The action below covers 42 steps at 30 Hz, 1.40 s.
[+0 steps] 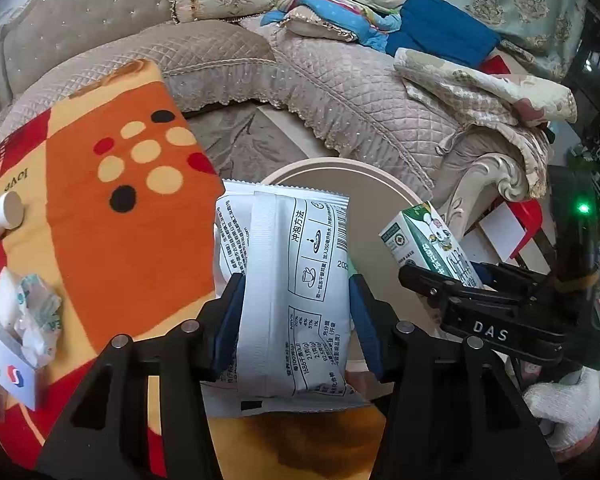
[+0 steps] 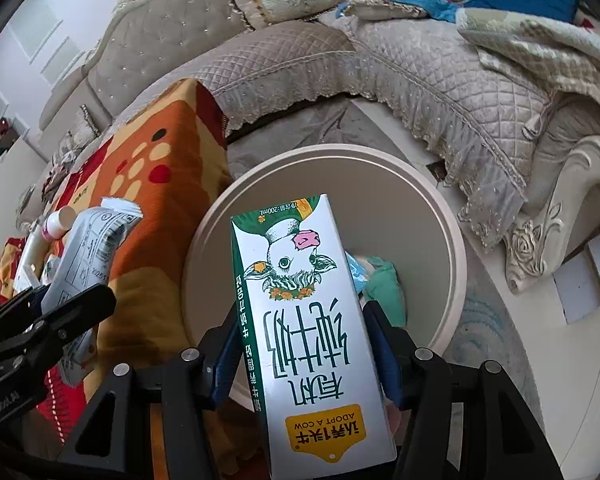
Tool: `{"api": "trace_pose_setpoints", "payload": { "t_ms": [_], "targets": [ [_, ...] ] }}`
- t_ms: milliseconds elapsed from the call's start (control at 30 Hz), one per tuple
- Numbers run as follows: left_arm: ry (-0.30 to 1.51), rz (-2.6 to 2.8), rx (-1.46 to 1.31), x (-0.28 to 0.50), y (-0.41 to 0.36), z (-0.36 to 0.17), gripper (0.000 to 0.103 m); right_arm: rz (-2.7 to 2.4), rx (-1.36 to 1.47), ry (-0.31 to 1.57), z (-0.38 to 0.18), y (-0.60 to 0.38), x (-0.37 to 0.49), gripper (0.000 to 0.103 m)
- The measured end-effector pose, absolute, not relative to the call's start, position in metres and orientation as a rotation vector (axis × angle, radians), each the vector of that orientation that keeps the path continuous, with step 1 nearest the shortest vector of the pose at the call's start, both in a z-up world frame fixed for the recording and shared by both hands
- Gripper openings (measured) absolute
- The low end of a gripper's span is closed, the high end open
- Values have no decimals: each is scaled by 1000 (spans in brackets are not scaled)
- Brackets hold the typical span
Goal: Collect trash
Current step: 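Open the right tool over the bin while the left tool releases the wipes packet, then move both open tools back over the remaining trash on the blanket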
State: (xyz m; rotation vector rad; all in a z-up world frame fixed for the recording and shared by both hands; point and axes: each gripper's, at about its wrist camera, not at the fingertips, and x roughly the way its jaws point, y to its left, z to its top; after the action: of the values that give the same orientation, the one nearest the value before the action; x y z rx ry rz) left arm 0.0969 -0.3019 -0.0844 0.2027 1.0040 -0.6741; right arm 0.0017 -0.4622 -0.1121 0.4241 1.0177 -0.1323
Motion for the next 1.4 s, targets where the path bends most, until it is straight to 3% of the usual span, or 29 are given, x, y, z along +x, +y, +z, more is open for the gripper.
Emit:
{"api": "trace_pose_setpoints", "payload": {
  "t_ms": [267,400,633,1400],
  "targets": [
    [1006,-699,189,97,-305,-86,53,-153,510,1025,-118,-478,3,57],
    [1019,-718,162,99,-304,-87,56,-152,512,1011,-114,-478,1,74],
    [1036,-754,127,99,-303,-85,64,-139,497,1014,-111,-473,-3,74],
    [1015,-665,138,98,-282,-85,64,-154,412,976,-97,-452,-12,74]
  ]
}}
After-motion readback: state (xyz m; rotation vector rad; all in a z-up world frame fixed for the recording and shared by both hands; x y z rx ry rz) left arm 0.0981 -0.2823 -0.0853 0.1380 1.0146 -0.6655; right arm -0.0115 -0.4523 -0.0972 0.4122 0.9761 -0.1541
